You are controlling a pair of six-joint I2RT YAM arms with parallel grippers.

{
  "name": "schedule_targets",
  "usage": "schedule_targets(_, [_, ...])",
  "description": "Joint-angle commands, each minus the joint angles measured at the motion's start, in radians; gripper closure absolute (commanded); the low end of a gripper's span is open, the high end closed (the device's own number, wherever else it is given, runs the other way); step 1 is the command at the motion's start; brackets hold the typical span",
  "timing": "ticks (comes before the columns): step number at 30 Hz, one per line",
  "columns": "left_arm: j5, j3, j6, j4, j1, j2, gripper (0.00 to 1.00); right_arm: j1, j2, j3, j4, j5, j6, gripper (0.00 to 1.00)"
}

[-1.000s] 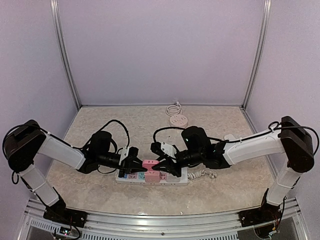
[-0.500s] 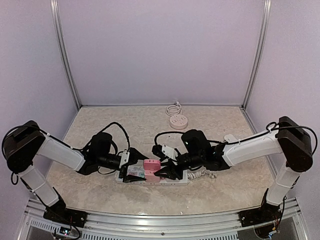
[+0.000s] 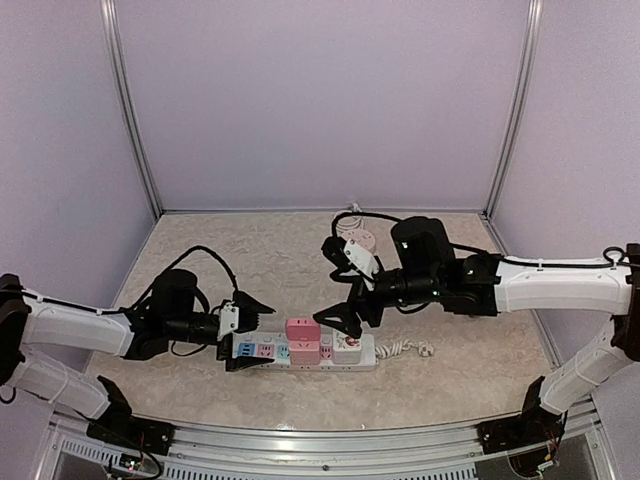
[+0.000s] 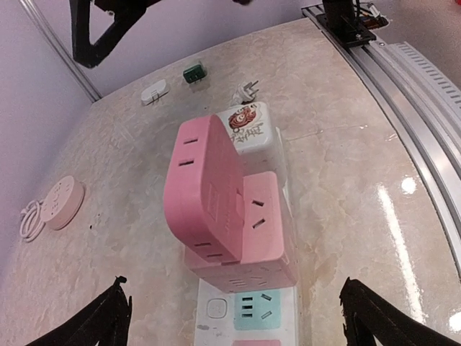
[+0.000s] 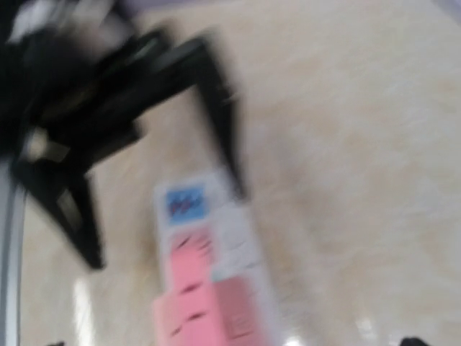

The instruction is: Insert the plug

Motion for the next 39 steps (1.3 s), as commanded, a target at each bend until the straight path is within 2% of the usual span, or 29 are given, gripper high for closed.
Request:
schedule_targets(1, [-0.116,-0.064,-0.097,-0.054,-0.008,-0.122,0.01,-0.025,-0.086,0.093,-0.155,0.319,0.199,0.00])
schedule_targets(4, [-0.208,-0.110,-0.251,-0.021,-0.007,-0.206,0.01,-0.097,-0.102,0.171,-0.314,0.560,0.361,0.01])
schedule_targets(7, [-0.331,-0.154,-0.396,0.028,-0.006,-0.301,0.01,-0.179,-0.108,0.203,-0.438,0.724,0.578,0.00])
schedule_targets(11, [-0.454,-0.206,-0.498,0.103,0.013,-0.412,0.01,-0.335,-0.119,0.167,-0.489,0.683,0.769,0.01])
schedule_targets(15, [-0.542,-0.249,-0.594,0.140,0.109,-0.524,0.01,-0.465,-0.105,0.088,-0.563,0.768,0.906,0.07])
schedule_targets(21, [-0.686,-0.345,-0.628,0.224,0.245,-0.727,0.01,-0.621,0.038,0.069,-0.740,0.732,1.066,0.07])
schedule_targets(24, [-0.679,-0.369,-0.633,0.217,0.302,-0.836,0.01,-0.646,0.094,0.060,-0.765,0.733,1.154,0.07])
schedule_targets(29, [-0.636,-0.400,-0.614,0.213,0.319,-0.959,0.01,-0.662,0.117,0.036,-0.760,0.781,1.281,0.12])
schedule_targets(33, [-0.541,-0.426,-0.618,0.231,0.303,-1.009,0.01,-0.679,0.167,0.049,-0.766,0.768,1.321,0.14])
schedule_targets(39, [-0.502,-0.434,-0.600,0.224,0.291,-1.038,0.01,-0.693,0.209,0.035,-0.781,0.778,1.362,0.18])
